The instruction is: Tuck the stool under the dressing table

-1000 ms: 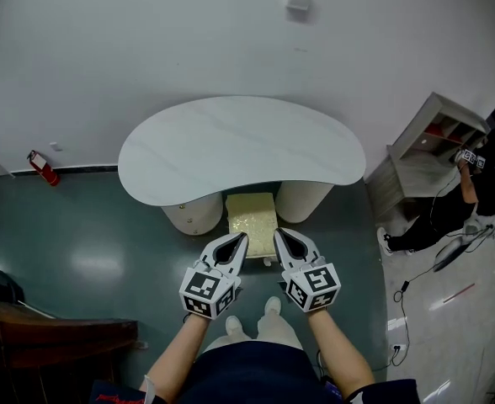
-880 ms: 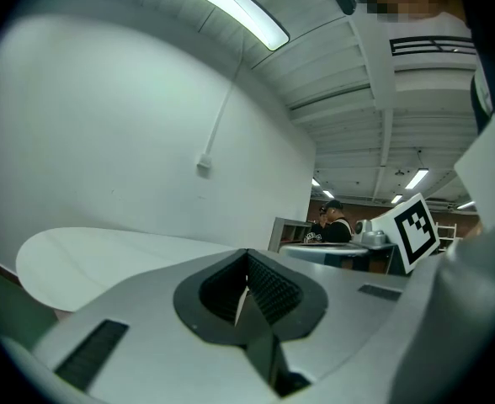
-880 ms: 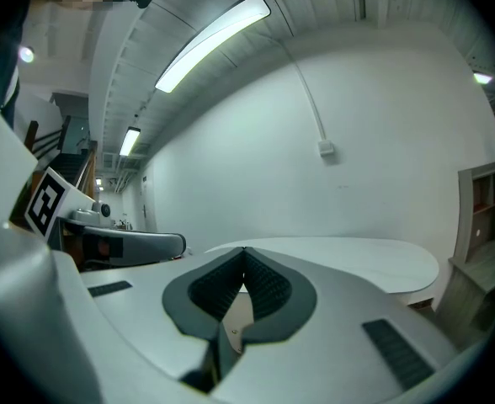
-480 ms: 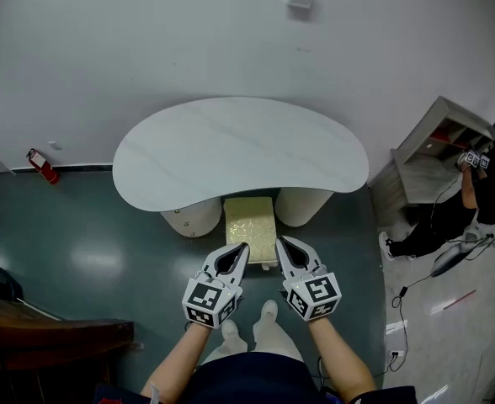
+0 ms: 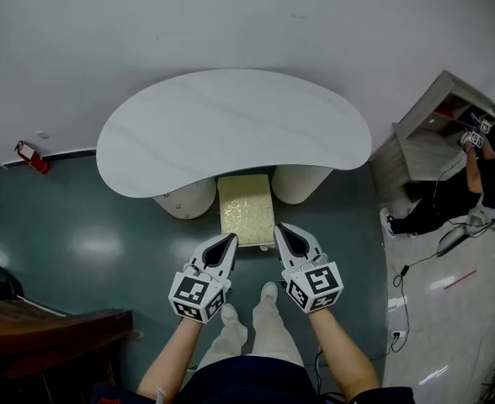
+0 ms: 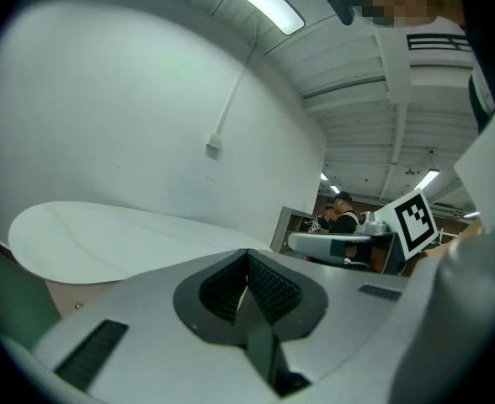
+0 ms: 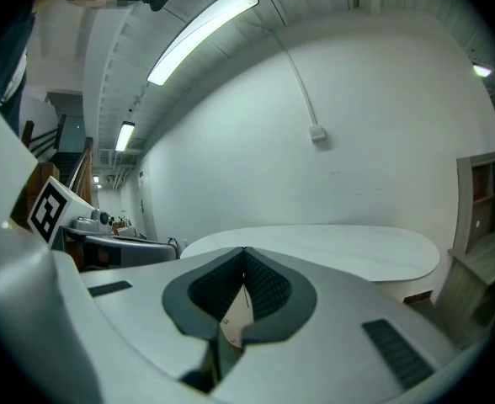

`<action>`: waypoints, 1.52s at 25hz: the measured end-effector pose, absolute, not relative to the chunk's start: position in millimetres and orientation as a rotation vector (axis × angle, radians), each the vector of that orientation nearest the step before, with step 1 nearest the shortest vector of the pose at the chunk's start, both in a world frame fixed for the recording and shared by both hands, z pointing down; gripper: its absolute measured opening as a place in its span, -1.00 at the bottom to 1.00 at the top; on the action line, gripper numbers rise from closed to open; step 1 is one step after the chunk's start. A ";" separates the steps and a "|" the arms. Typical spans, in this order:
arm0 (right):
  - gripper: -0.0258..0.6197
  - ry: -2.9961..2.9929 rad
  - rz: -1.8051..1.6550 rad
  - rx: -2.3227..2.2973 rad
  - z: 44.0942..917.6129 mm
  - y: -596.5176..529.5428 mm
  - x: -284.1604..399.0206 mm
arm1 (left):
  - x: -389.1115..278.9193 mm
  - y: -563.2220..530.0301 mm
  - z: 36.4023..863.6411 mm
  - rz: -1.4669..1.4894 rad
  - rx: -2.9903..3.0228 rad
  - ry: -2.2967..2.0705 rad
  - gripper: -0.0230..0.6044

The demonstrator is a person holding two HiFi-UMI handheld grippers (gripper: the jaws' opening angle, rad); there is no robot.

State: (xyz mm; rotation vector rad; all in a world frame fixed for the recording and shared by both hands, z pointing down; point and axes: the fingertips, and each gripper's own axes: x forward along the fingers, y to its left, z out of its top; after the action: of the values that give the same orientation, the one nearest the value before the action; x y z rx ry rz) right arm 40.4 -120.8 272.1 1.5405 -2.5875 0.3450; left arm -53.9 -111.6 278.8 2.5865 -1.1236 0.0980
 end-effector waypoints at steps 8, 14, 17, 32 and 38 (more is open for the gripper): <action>-0.90 -2.544 0.384 1.557 305.3 -124.7 50.7 | -50.6 -111.0 319.9 0.140 2.550 -1.092 -0.90; -0.90 -2.530 0.409 1.587 327.4 -124.3 58.2 | -42.9 -106.4 347.1 0.112 2.540 -1.039 -0.90; -0.90 -2.517 0.439 1.590 340.1 -124.7 59.8 | -39.9 -107.9 356.8 0.107 2.533 -1.032 -0.90; -0.90 -2.515 0.485 1.561 399.4 -134.5 48.4 | -72.7 -105.9 421.1 0.152 2.438 -1.082 -0.90; -0.90 -2.469 0.506 1.594 428.6 -140.7 58.0 | -70.2 -106.5 443.4 0.197 2.433 -1.078 -0.90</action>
State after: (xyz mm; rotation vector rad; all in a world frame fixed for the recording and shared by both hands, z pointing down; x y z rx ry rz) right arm 58.0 -140.7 428.6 1.5937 -2.4685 0.5064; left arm -70.2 -106.5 443.4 2.4332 -1.0778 0.1966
